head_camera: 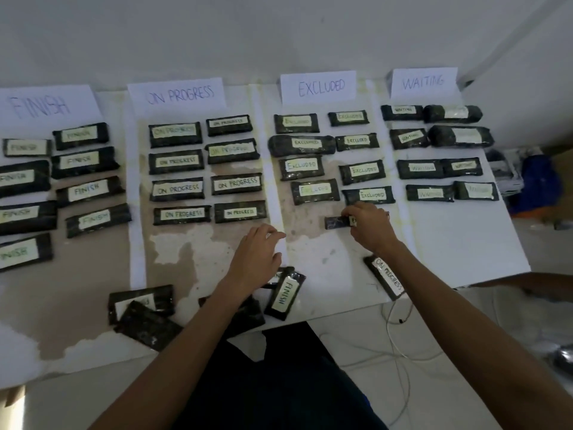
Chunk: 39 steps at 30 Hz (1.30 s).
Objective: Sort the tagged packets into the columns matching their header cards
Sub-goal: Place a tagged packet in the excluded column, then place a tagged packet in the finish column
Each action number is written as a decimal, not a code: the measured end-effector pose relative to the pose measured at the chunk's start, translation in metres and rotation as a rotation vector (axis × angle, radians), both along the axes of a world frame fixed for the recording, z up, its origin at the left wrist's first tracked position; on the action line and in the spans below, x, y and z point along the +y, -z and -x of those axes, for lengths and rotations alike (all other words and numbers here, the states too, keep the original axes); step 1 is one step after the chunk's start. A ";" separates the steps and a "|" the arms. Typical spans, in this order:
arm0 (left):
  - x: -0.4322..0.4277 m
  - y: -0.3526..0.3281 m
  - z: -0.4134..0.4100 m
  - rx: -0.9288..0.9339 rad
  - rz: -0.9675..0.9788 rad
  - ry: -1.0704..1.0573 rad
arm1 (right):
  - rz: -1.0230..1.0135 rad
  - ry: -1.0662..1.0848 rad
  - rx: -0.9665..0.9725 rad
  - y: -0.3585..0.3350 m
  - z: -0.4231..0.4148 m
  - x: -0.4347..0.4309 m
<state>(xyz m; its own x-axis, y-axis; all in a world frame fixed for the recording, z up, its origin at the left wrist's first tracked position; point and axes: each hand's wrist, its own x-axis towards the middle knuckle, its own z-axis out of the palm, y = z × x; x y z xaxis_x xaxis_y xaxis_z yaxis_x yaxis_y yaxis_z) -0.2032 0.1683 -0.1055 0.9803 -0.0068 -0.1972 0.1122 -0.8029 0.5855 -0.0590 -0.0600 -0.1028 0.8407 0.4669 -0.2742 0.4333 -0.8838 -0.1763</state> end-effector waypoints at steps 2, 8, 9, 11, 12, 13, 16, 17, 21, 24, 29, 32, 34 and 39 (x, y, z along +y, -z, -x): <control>-0.008 0.004 -0.002 0.006 0.005 -0.012 | 0.007 0.006 -0.009 0.004 -0.009 -0.007; -0.030 0.009 0.004 0.026 -0.014 -0.028 | -0.022 -0.018 -0.002 0.019 -0.019 -0.028; -0.030 0.010 0.008 0.021 -0.021 -0.038 | -0.032 -0.019 0.000 0.020 -0.019 -0.028; -0.032 0.012 0.019 0.022 -0.055 -0.058 | -0.053 -0.025 -0.001 0.019 -0.017 -0.027; -0.033 0.014 0.025 0.037 -0.074 -0.063 | -0.061 -0.030 -0.008 0.017 -0.014 -0.026; -0.034 0.015 0.030 0.061 -0.088 -0.063 | -0.073 -0.032 -0.023 0.016 -0.009 -0.024; -0.040 0.021 0.045 0.140 -0.142 -0.018 | -0.151 -0.050 -0.096 0.011 0.015 -0.014; -0.043 0.023 0.048 0.142 -0.170 0.002 | -0.180 -0.063 -0.106 0.011 0.025 -0.009; -0.047 0.020 0.044 0.171 -0.163 -0.023 | -0.255 -0.048 0.027 0.015 0.067 0.008; -0.048 0.009 0.037 0.224 0.076 -0.110 | -0.362 0.023 0.214 0.013 0.091 0.018; -0.037 -0.012 0.035 0.226 0.457 -0.579 | -0.528 0.166 0.444 -0.010 0.121 0.046; -0.023 -0.020 0.037 0.209 0.579 -0.811 | -0.484 0.019 0.398 -0.012 0.139 0.069; -0.012 -0.023 0.041 0.194 0.631 -0.877 | -0.451 -0.052 0.337 -0.012 0.143 0.087; 0.041 -0.029 0.062 0.092 0.643 -0.965 | -0.410 -0.211 0.243 -0.018 0.145 0.147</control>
